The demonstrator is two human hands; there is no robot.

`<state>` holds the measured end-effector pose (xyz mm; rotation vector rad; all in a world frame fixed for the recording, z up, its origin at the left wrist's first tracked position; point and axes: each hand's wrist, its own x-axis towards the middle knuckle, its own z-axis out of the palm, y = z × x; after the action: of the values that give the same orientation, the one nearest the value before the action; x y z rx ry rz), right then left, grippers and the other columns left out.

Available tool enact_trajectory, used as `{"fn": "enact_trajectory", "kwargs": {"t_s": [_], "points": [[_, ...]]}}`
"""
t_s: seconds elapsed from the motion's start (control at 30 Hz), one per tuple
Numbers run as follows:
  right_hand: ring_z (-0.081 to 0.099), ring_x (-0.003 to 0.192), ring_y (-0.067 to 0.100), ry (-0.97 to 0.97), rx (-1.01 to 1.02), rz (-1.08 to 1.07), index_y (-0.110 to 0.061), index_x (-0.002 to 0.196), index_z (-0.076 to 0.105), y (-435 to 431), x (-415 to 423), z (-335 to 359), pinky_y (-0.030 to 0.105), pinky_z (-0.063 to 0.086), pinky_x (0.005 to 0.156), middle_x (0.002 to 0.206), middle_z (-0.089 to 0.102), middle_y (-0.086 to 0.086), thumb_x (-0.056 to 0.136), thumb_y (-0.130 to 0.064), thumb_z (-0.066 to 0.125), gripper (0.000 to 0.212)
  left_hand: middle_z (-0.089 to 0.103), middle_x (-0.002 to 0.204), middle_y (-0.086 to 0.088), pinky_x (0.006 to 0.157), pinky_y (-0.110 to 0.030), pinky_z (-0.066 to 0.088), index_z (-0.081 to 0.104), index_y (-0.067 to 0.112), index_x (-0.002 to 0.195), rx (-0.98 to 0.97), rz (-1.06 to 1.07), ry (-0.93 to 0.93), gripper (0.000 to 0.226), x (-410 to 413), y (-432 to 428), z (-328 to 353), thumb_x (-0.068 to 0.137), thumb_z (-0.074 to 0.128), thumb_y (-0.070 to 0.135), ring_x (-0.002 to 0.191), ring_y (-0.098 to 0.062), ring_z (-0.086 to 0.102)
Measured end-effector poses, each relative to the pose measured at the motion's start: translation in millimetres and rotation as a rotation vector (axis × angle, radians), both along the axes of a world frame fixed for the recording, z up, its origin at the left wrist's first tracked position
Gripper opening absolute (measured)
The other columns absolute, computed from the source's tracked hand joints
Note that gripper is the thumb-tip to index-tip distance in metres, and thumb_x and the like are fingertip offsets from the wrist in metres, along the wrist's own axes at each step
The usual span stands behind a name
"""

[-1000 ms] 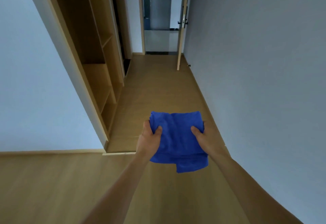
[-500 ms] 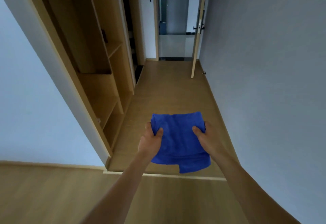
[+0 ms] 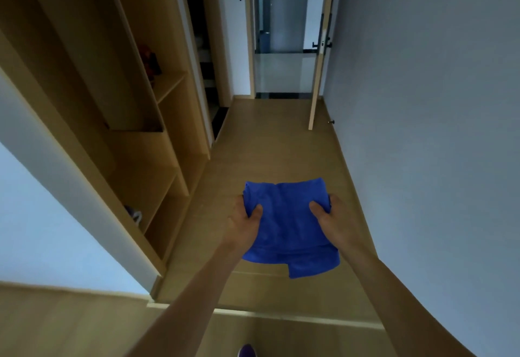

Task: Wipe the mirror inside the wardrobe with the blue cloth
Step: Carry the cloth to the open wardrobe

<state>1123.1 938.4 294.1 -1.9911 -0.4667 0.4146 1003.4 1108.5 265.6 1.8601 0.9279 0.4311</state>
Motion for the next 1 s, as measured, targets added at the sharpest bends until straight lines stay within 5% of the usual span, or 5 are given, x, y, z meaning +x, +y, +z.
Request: {"fn": "enact_trajectory", "kwargs": {"t_s": [0.17,0.33,0.53,0.77,1.0], "points": [[0.064,0.083,0.014,-0.013,-0.031,0.043,-0.012,0.103,0.058,62.3,53.6,-11.0,0.022,0.044,0.064,0.095,0.066,0.002,0.1,-0.032,0.053,0.02,0.043,0.088,0.028,0.061,0.012,0.028,0.043,0.028,0.11,0.064,0.051,0.007,0.016,47.7,53.7,-8.5,0.103,0.057,0.032,0.072,0.04,0.04],[0.065,0.082,0.014,-0.038,-0.024,0.088,-0.018,0.097,0.059,149.2,108.6,-17.3,0.023,0.048,0.067,0.09,0.067,-0.002,0.099,-0.033,0.055,0.015,0.058,0.099,0.017,0.065,0.006,0.031,0.058,0.013,0.126,0.156,0.155,0.027,0.036,91.1,132.2,-13.2,0.1,0.06,0.038,0.067,0.007,0.04],[0.066,0.086,0.016,-0.011,0.0,0.119,-0.023,0.097,0.057,245.0,158.9,-20.5,0.034,0.054,0.076,0.094,0.068,-0.002,0.097,-0.037,0.057,0.014,0.062,0.136,-0.003,0.105,-0.025,0.032,0.054,0.013,0.138,0.299,0.22,0.08,0.053,127.2,217.6,-2.2,0.098,0.058,0.048,0.125,-0.022,0.057],[0.066,0.084,0.015,-0.01,0.01,0.233,-0.02,0.097,0.057,341.2,196.5,-16.7,0.031,0.051,0.073,0.092,0.067,-0.002,0.096,-0.036,0.057,0.017,0.057,0.141,-0.004,0.117,-0.043,0.035,0.049,0.018,0.143,0.227,0.305,0.089,0.055,150.0,301.6,-6.0,0.097,0.058,0.048,0.132,-0.028,0.053],[0.066,0.08,0.013,0.005,0.014,0.354,-0.022,0.092,0.057,424.6,250.3,-26.8,0.028,0.048,0.068,0.087,0.067,-0.004,0.095,-0.036,0.057,0.014,0.052,0.099,0.023,0.072,0.005,0.033,0.051,0.024,0.117,0.077,0.402,0.034,0.023,190.1,362.4,-15.6,0.099,0.061,0.034,0.094,0.006,0.058]]}}
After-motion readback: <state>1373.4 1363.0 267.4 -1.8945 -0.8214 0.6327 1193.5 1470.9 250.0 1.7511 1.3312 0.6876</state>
